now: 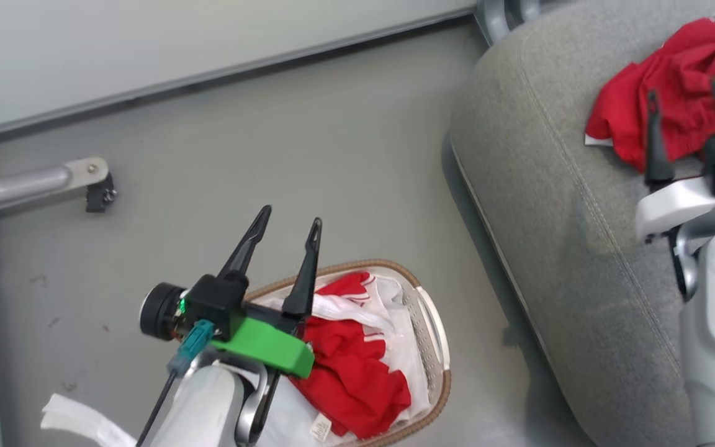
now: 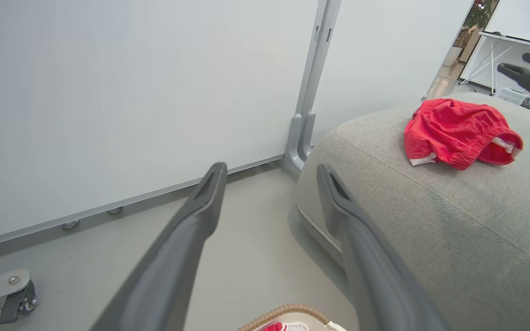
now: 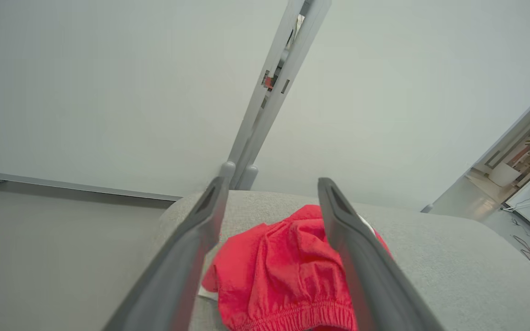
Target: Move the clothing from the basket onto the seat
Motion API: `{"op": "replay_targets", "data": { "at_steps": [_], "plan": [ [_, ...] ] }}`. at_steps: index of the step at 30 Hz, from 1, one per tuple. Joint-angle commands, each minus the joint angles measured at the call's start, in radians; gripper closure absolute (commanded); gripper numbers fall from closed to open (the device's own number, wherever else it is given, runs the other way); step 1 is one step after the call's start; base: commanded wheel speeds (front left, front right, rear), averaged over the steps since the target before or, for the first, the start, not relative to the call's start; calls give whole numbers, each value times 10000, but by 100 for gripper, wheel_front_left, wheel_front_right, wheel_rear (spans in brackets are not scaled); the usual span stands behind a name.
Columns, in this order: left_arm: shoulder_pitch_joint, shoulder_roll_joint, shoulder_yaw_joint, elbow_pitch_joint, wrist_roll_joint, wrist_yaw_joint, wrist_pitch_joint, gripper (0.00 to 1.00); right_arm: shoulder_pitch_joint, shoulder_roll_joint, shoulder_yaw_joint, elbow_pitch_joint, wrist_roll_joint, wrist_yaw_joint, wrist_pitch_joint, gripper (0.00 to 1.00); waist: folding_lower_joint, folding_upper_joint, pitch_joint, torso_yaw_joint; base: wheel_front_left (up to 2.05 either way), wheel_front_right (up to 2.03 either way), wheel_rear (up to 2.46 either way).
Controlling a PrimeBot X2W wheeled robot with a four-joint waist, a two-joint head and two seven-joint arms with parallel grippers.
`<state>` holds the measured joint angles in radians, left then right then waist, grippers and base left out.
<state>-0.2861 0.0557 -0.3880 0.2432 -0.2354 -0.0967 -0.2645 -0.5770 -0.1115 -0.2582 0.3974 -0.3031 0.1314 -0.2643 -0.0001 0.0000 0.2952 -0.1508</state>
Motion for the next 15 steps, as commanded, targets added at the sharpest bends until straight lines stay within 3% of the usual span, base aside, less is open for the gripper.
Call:
{"op": "replay_targets", "data": {
  "at_steps": [1,9,15],
  "plan": [
    [345,-4,205,-44,-34,41,3,0,266,42,183,-62,120,-14,-3,0,1,0,-895,551,0,0,0],
    [1314,-41,1343,-209,-160,177,3,0,1424,559,819,-631,1020,-14,-3,0,1,0,-1530,1011,0,0,0],
    [2015,-48,1988,-370,-365,320,3,0,2523,585,1267,-772,2489,-14,-3,0,1,0,-1877,1299,0,0,0]
  ]
}}
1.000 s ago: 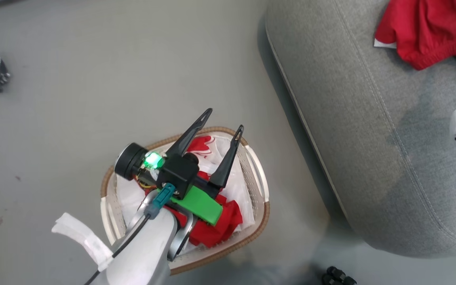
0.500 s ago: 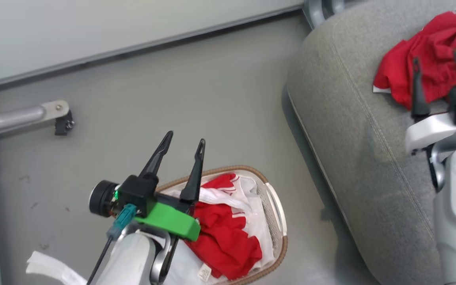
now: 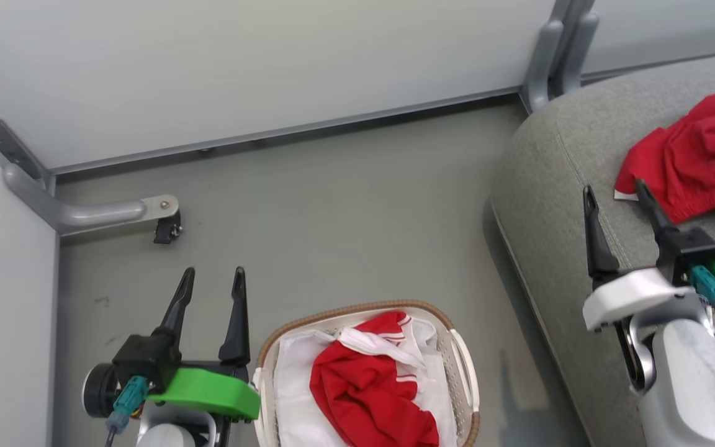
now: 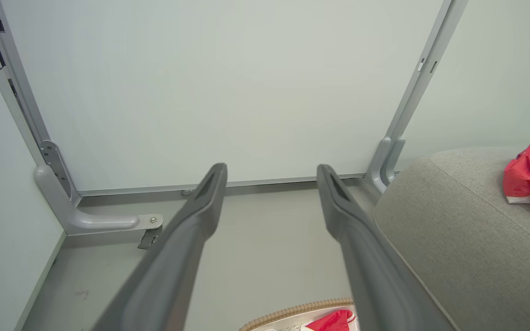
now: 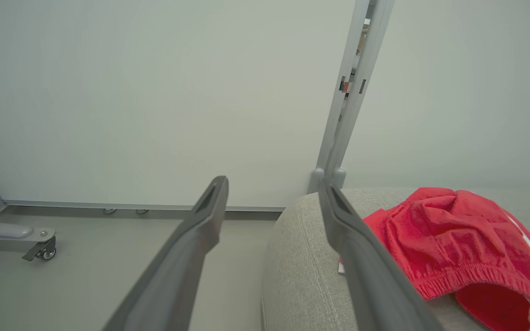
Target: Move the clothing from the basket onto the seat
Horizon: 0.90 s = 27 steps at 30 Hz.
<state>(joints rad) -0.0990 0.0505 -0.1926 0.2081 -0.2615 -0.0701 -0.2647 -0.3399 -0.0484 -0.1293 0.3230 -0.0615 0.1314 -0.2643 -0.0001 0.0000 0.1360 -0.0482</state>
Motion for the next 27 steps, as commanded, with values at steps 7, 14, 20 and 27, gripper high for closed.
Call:
{"op": "replay_targets", "data": {
  "at_steps": [7,14,20,27],
  "plan": [
    [819,1,405,-123,-222,185,5,0,1336,-42,64,-127,791,-14,-3,0,1,0,-655,524,0,0,0],
    [1289,4,672,-124,-368,204,5,0,2160,-36,225,-113,775,-14,-3,0,1,0,-951,594,0,0,0],
    [1375,5,664,-14,-296,157,5,0,2438,-38,472,-55,898,-14,-3,0,1,0,-1061,574,0,0,0],
    [1295,4,591,100,-225,72,5,0,2433,-38,655,-66,870,-14,-3,0,1,0,-1098,547,0,0,0]
  ]
}}
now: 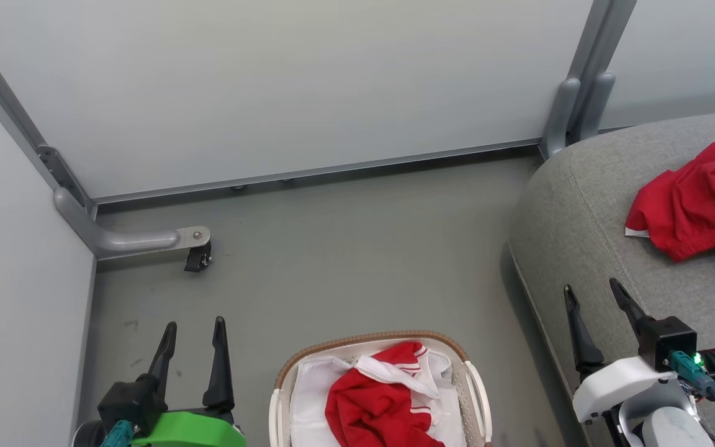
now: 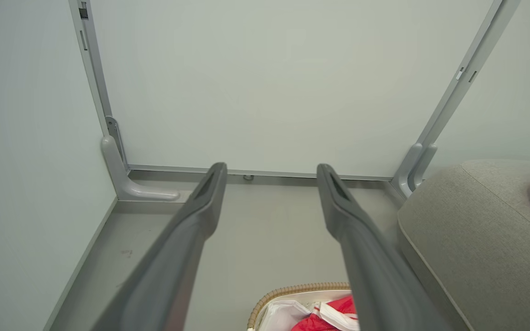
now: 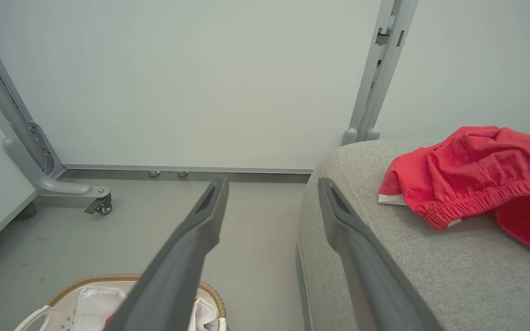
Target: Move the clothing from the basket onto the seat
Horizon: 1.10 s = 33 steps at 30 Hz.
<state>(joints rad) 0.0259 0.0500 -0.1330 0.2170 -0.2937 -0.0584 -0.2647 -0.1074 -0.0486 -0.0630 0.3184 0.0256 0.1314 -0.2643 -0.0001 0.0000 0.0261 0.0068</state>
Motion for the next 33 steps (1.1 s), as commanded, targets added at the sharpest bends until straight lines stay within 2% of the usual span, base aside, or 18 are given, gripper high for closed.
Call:
{"op": "replay_targets", "data": {
  "at_steps": [1,22,28,33],
  "plan": [
    [33,10,-13,20,104,-54,5,0,98,-36,-5,-30,1,-14,-3,0,1,0,-1,-8,0,0,0],
    [-340,10,-225,-12,386,-181,5,0,-231,-35,29,-428,27,-14,-3,0,1,0,457,-317,0,0,0],
    [-1107,9,-866,277,997,-414,5,0,-571,-34,-123,-672,-85,-14,-3,0,1,0,1110,-476,0,0,0],
    [-2220,16,-1790,713,1181,-572,6,0,-1015,-34,-243,-927,-140,-14,-3,0,1,0,1990,-750,0,0,0]
  ]
}}
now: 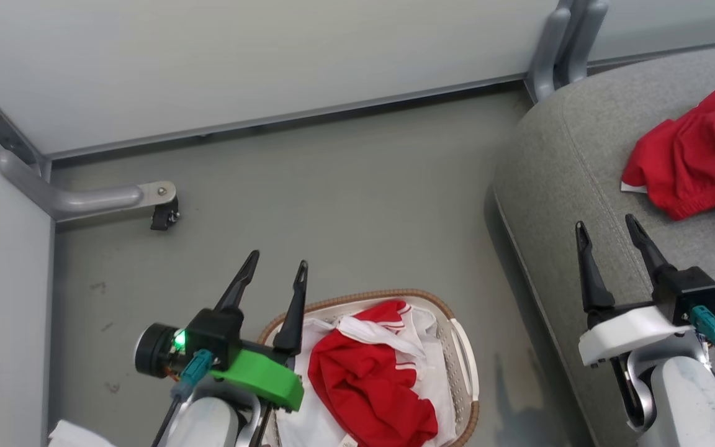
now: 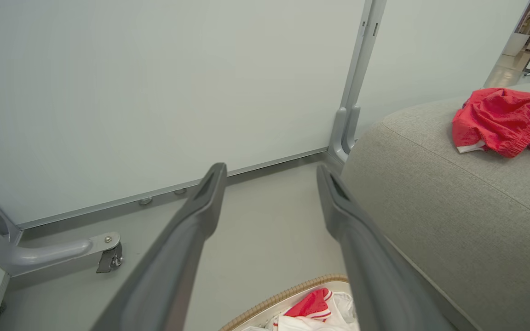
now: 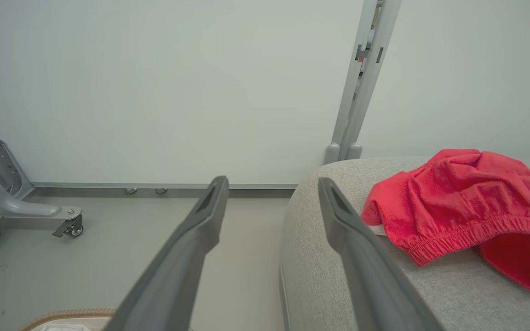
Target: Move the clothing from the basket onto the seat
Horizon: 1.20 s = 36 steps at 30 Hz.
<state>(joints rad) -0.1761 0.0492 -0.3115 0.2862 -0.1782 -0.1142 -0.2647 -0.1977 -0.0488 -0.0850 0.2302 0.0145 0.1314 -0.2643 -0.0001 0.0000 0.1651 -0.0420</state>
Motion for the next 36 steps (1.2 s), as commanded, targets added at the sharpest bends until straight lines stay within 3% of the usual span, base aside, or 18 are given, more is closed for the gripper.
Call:
{"op": "replay_targets", "data": {
  "at_steps": [1,15,23,36],
  "plan": [
    [-441,26,-213,158,52,-45,6,0,-234,-30,-23,-144,-10,-14,-3,0,1,0,828,-350,0,0,0],
    [-3108,51,-2585,3591,589,-166,7,0,-1693,-27,360,-994,183,-14,-2,0,1,0,4055,-1612,0,0,0],
    [-4420,461,-4205,5485,1050,-169,6,0,-2327,-22,832,-1281,650,-14,-2,0,1,0,5517,-2429,0,0,0],
    [-6337,871,-5328,7804,870,-170,7,0,-3071,-18,1358,-1604,1589,-14,-2,0,1,0,7130,-3448,0,0,0]
  ]
}}
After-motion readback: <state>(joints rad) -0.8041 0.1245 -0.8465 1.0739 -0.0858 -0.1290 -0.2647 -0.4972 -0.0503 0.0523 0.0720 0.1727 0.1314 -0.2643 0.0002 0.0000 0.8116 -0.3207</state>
